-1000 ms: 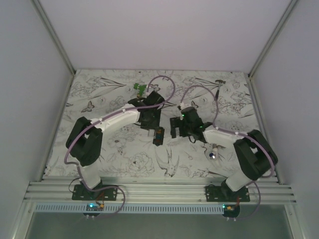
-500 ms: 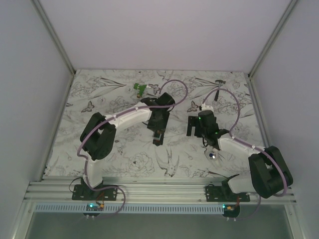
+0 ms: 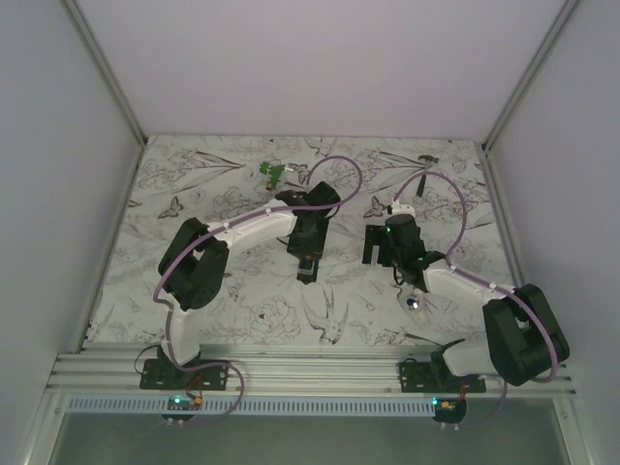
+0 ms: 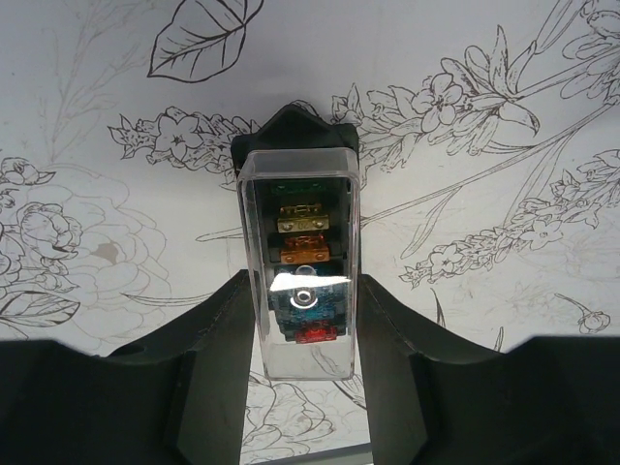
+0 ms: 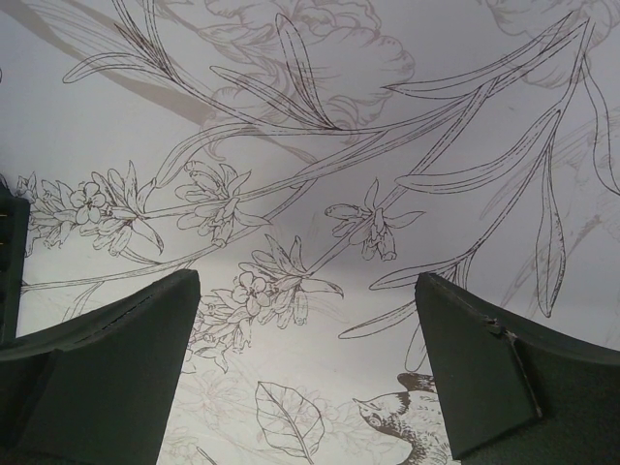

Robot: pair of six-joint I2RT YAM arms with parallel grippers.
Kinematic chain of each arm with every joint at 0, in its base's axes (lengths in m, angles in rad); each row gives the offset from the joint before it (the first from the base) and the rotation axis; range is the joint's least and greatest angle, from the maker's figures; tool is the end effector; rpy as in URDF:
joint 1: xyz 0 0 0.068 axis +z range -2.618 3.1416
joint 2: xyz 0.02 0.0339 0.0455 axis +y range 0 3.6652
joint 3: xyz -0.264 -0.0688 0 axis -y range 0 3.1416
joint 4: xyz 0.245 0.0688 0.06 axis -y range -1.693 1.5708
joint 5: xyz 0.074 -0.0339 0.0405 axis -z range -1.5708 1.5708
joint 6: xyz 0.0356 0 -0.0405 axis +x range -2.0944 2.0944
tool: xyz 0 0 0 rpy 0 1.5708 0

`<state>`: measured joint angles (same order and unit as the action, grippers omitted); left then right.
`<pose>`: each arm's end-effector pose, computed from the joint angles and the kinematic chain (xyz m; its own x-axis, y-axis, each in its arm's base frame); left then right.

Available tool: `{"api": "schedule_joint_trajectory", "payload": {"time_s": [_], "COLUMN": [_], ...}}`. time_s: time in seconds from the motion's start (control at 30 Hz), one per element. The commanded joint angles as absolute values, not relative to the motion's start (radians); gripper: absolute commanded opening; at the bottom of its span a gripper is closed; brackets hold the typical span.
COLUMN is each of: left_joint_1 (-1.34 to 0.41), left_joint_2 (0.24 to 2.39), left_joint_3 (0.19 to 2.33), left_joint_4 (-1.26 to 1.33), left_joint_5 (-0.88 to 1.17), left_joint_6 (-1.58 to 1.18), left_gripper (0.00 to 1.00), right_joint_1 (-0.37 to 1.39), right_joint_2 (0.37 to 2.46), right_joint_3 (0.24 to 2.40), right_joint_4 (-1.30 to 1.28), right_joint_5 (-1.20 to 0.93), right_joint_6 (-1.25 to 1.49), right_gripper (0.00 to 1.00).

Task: Snap on the fuse box
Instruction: Close the fuse box cover on the fuse box base.

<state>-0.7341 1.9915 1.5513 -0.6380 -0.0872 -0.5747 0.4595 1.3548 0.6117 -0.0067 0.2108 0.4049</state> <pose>0.3189 -0.2836 0.2079 -0.8952 0.0784 -0.4387 0.1789 0.9648 -0.1927 0.2400 0.1104 0.1756 -0.6782 0.0942 -0.7288 -0.0319 0.9870 0.1572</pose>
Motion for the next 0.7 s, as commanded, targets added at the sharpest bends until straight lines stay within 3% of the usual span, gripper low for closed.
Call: {"api": "schedule_joint_trajectory", "payload": {"time_s": [0.0, 0.27, 0.5, 0.67], "left_joint_1": [-0.747, -0.762, -0.767, -0.769], "left_joint_2": [1.991, 1.993, 2.006, 1.985], "left_joint_3": [1.530, 1.519, 1.526, 1.517], "left_joint_4": [-0.695, -0.697, -0.698, -0.696], "left_joint_5": [-0.091, -0.103, -0.103, -0.108], "left_joint_6": [-0.628, -0.632, -0.632, -0.629], "left_gripper": [0.40, 0.42, 0.49, 0.61], "right_joint_1": [0.449, 0.449, 0.448, 0.449], "right_joint_2": [1.362, 1.367, 1.366, 1.359], "right_joint_3": [0.617, 0.617, 0.616, 0.614], "right_joint_4": [0.028, 0.031, 0.040, 0.051], "right_joint_5": [0.215, 0.206, 0.178, 0.140], "right_joint_6": [0.418, 0.417, 0.410, 0.403], "right_gripper": [0.99, 0.99, 0.99, 0.99]}}
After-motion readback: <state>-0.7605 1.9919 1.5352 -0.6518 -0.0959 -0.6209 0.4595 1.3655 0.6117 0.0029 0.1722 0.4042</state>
